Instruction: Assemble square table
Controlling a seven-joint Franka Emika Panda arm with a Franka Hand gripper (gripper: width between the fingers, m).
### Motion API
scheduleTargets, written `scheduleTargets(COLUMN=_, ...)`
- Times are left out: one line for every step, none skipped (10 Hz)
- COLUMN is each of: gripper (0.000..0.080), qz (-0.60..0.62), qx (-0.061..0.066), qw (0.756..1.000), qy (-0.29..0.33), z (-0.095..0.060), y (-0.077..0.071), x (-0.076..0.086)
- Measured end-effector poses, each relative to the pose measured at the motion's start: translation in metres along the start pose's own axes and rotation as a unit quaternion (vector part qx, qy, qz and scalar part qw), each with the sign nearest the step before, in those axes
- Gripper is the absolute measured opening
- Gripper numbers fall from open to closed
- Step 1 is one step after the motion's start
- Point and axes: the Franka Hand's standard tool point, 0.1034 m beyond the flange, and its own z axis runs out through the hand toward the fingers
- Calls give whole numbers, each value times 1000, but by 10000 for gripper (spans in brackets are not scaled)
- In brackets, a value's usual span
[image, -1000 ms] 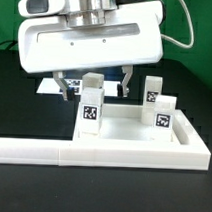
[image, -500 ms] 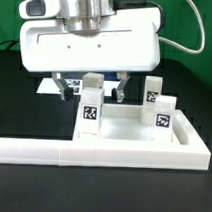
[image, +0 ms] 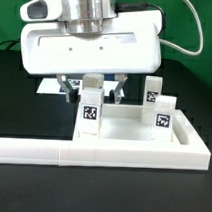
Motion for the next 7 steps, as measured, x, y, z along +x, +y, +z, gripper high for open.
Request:
scheduleTargets(gripper=310, qz=0, qx=0, qw=1000, qy=0, z=0, y=0, x=0)
scheduleTargets(gripper=310, qz=0, qx=0, qw=1000, qy=-1, z=1, y=0, x=0)
scheduleTargets(gripper=290, qz=0, qx=0, qw=1000, qy=-1, z=1, y=0, x=0)
scheduleTargets(gripper=290, qz=0, qx=0, qw=1000, qy=-1, z=1, y=0, x=0)
scheduleTargets(gripper=290, qz=7, qx=0, qw=1000, qy=-1, z=1, y=0, x=0)
scheduleTargets(gripper=290, qz=7, qx=0, qw=1000, qy=0, z=1, y=0, x=0)
scheduleTargets(gripper=290, qz=54, qx=4, qw=999, qy=4, z=1, y=-2, x=-1)
